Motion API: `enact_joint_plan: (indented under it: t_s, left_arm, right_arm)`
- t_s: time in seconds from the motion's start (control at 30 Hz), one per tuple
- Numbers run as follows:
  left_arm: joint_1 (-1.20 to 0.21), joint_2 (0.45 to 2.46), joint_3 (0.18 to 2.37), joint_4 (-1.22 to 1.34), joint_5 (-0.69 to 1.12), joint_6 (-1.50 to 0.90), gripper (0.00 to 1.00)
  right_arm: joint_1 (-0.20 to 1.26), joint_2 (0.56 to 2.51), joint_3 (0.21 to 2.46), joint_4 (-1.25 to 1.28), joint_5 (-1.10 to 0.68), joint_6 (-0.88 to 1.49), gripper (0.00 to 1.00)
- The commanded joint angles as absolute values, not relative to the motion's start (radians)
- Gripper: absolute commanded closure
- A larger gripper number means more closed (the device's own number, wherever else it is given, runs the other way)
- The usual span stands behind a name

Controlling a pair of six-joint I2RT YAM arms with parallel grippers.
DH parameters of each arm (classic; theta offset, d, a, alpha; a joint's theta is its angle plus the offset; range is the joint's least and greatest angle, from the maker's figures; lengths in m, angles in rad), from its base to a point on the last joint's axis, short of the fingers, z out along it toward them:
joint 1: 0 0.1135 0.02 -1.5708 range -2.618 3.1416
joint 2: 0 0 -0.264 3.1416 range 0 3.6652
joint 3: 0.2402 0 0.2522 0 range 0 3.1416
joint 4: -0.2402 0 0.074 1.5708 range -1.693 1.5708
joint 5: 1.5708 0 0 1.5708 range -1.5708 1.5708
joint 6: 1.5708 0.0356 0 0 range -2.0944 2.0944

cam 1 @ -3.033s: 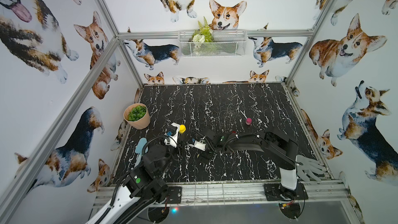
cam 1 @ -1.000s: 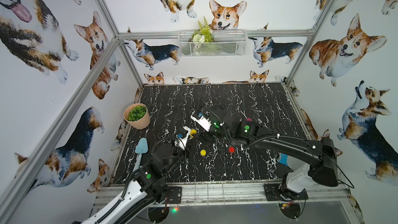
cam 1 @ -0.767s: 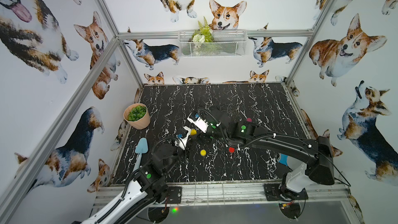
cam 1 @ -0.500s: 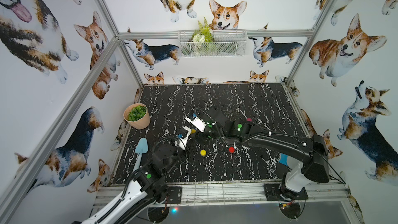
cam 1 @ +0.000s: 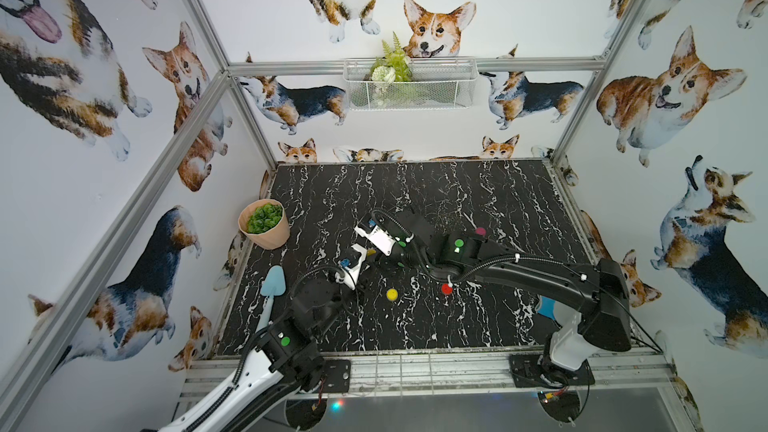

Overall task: Close the paint jar lid
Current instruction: Adjust the paint jar.

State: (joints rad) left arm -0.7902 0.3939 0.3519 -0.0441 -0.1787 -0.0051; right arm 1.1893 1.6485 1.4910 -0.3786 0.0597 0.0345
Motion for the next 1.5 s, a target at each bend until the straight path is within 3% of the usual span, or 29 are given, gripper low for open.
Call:
enact_joint_plan:
  t_s: [0.0,0.43,1.07,1.2,1.37,1.47]
  left_arm:
    - [-0.789,0.388,0.353,0.0,-0.186,0.0,0.72]
    - [-0.79,0.379,0.353,0.006,-0.189,0.006,0.71]
    - [-0.79,0.313,0.318,0.054,-0.16,0.021,0.71]
    - [-0.79,0.303,0.314,0.058,-0.16,0.021,0.71]
    - [-0.789,0.35,0.333,0.028,-0.192,0.018,0.71]
    - [-0.789,0.397,0.339,0.012,-0.225,0.014,0.72]
  right_arm:
    - [1.187,1.635,1.482,-0.415,0.129,0.04,0.5]
    - [1.184,1.654,1.502,-0.425,0.085,0.052,0.7]
    - [1.165,1.641,1.485,-0.412,0.07,0.084,0.68]
    - [1.166,1.641,1.483,-0.409,0.056,0.082,0.62]
    - [1.166,1.589,1.431,-0.358,0.075,0.072,0.3]
    - [1.164,1.523,1.362,-0.318,0.124,0.067,0.2]
